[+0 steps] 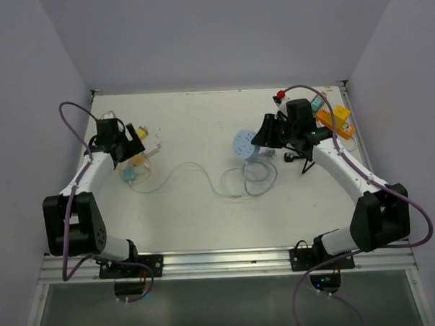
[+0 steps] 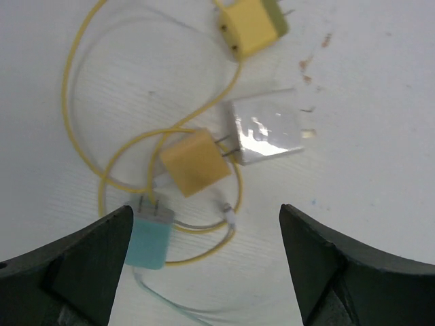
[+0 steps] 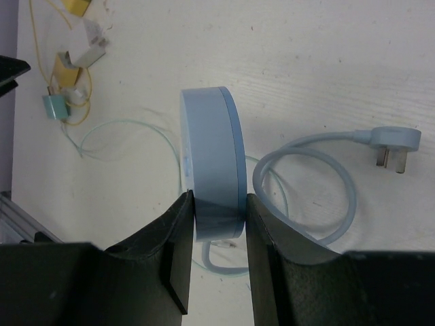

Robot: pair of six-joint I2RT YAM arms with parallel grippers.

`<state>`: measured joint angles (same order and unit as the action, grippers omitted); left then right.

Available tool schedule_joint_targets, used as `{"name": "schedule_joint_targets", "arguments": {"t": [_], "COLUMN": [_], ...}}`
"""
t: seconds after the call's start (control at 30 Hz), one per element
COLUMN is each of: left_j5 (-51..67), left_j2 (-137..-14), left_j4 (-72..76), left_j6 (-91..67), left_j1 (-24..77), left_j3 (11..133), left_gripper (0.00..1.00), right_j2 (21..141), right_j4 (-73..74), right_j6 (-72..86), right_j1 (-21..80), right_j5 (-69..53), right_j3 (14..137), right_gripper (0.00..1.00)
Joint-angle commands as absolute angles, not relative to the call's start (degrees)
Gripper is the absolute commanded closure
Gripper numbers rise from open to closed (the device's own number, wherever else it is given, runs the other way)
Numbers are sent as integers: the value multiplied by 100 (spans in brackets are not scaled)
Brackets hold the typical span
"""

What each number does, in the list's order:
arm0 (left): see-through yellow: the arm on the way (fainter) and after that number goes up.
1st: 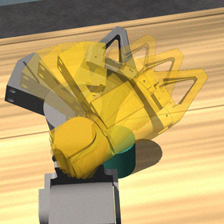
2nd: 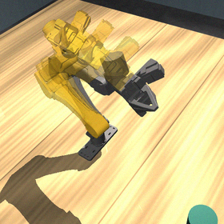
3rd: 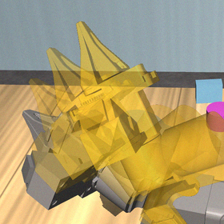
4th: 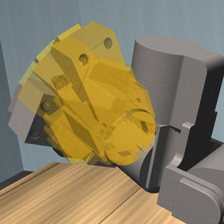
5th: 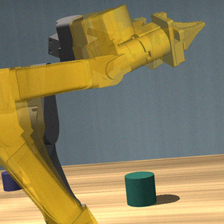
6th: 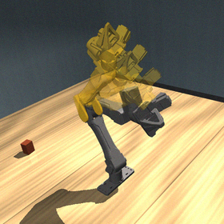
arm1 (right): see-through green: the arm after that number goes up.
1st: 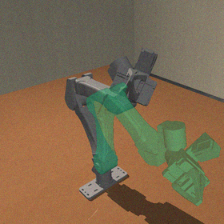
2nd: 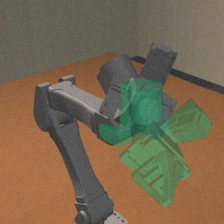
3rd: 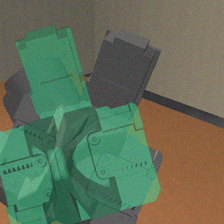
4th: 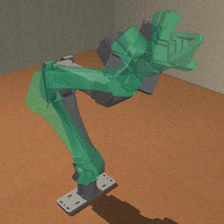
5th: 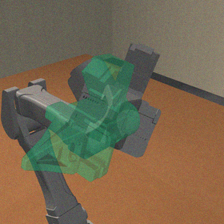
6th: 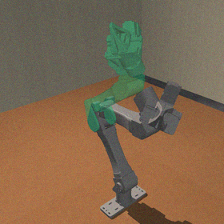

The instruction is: Pull the plug off the socket

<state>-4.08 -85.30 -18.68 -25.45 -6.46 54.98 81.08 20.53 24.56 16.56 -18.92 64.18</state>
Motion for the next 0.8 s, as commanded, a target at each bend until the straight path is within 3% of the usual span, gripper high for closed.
{"name": "schedule_joint_targets", "arguments": {"t": [0.0,0.2,0.33,0.47,0.77], "left_j5": [-30,1378,1538,1810,1574], "left_j2": [-7920,-7401,-7531,-7848,-8955], "left_j4": [-1855,-1337,-1126,-1028,-1196], "left_j6": [-1987,-1364,-871,-590,-264], "left_j1": [41,1516,2678,3724,5079], "left_j3": [5731,5484,5511,5616,6126], "left_gripper": [8,9,11,21,27], "right_j2": [8138,8305,8376,8411,8358], "right_j4": [1767,1767,1723,1723,1688], "right_j6": [2347,2338,2382,2408,2443], "right_j1": [1723,1731,1749,1758,1749], "right_j5": [-1811,-1828,-1837,-1846,-1837], "right_j3": [6390,6293,6240,6240,6117], "right_gripper": [100,100,100,100,100]}}
